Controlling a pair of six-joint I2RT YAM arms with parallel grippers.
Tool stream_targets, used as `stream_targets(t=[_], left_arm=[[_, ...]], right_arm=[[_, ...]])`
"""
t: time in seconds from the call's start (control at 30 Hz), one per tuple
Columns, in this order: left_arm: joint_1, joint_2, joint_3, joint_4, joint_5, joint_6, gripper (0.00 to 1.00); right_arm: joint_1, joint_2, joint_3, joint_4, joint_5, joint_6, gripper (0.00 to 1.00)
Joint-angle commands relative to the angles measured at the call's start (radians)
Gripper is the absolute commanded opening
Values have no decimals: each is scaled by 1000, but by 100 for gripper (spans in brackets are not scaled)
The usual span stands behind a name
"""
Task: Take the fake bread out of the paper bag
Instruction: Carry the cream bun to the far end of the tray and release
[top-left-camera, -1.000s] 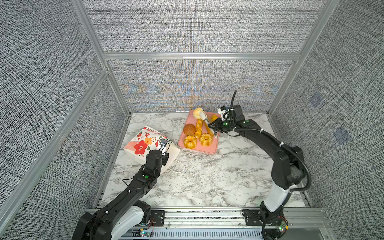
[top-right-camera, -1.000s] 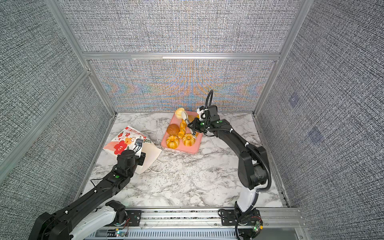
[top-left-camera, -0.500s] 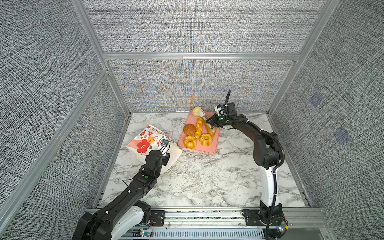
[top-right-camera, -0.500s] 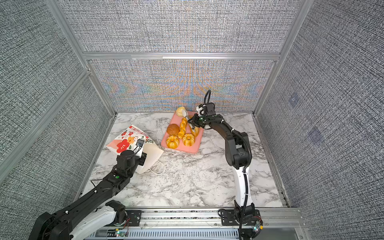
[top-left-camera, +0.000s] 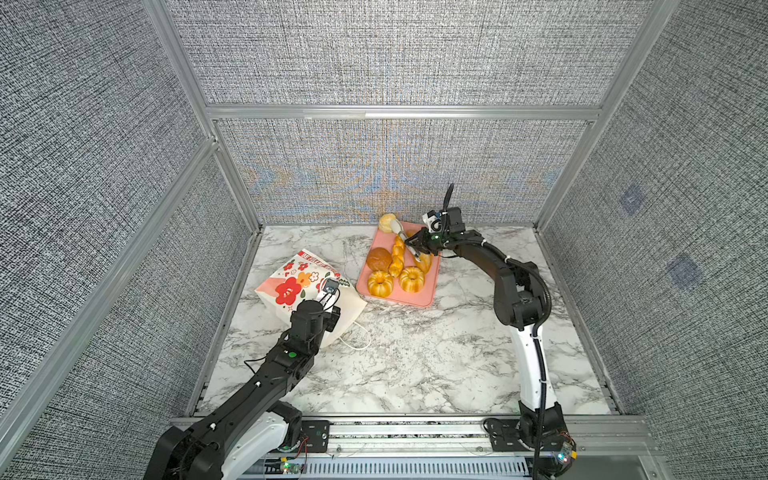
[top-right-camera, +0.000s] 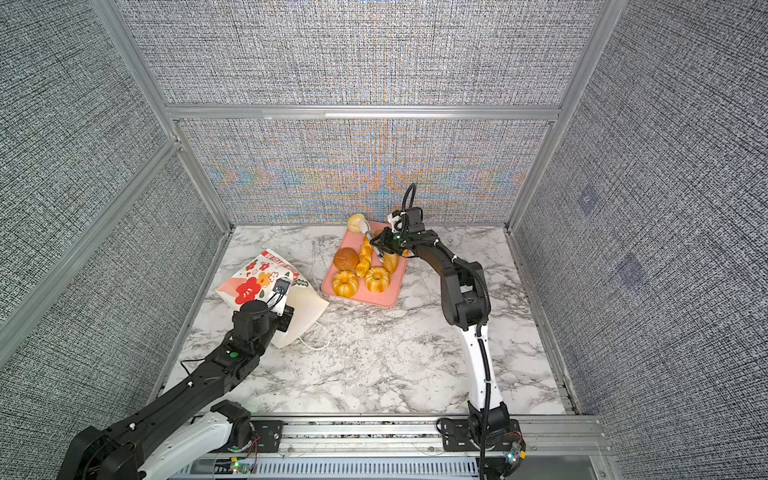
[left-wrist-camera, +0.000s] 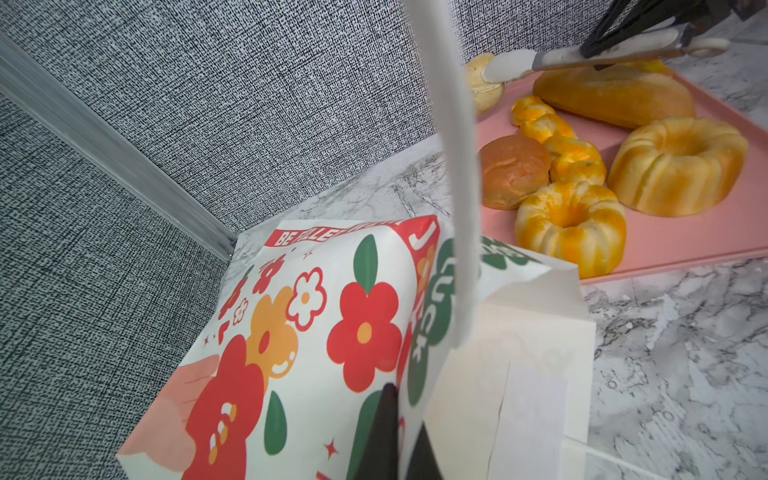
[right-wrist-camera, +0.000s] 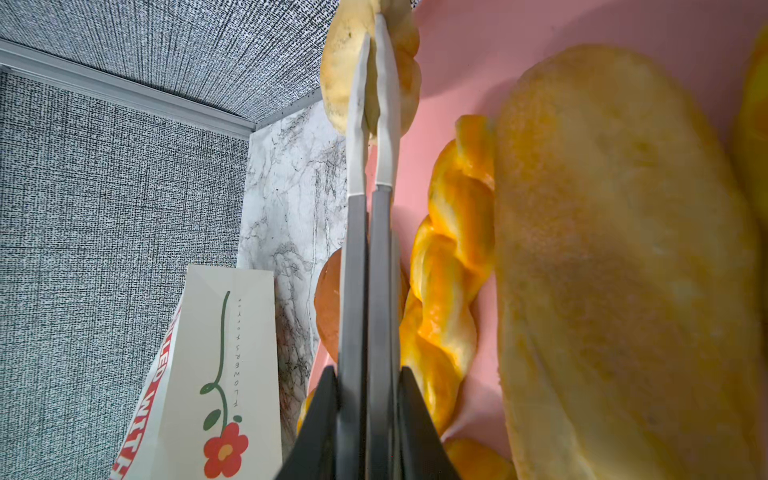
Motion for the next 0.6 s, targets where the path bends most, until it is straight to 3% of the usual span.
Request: stream_targets(t=[0.0, 0.03, 0.23, 0.57], left_arm=[[2, -3, -1, 14, 6, -3, 0], [2, -3, -3, 17, 7, -3, 0], [2, 4, -3, 20, 13, -8, 0], [1, -3, -7, 16, 14, -18, 0]], right_arm=[[5, -7, -13, 18, -12, 6, 0], [5, -9, -22, 11, -9, 4, 0], [5, -62, -83, -3, 18, -10, 27], [4, -136, -84, -95, 60, -49, 38]])
